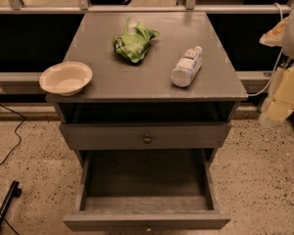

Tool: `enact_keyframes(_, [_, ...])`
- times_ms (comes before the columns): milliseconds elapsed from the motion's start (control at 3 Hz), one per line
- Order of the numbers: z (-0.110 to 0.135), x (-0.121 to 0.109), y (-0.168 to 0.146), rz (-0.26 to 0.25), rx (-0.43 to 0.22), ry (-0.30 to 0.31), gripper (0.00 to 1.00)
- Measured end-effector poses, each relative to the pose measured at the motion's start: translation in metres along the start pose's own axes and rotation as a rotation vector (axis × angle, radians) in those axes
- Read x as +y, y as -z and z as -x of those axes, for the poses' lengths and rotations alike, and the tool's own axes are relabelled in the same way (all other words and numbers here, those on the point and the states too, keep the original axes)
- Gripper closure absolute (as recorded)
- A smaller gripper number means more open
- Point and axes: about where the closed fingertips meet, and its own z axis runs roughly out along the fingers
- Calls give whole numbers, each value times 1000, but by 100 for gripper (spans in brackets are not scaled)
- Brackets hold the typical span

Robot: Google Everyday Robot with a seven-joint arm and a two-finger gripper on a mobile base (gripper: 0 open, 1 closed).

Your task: Close middle drawer

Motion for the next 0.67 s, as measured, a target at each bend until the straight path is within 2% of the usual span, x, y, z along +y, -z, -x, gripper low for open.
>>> enact_keyframes(333, [0,0,0,0,0,0,0])
enact_keyframes(667, [1,13,-17,12,10,19,0])
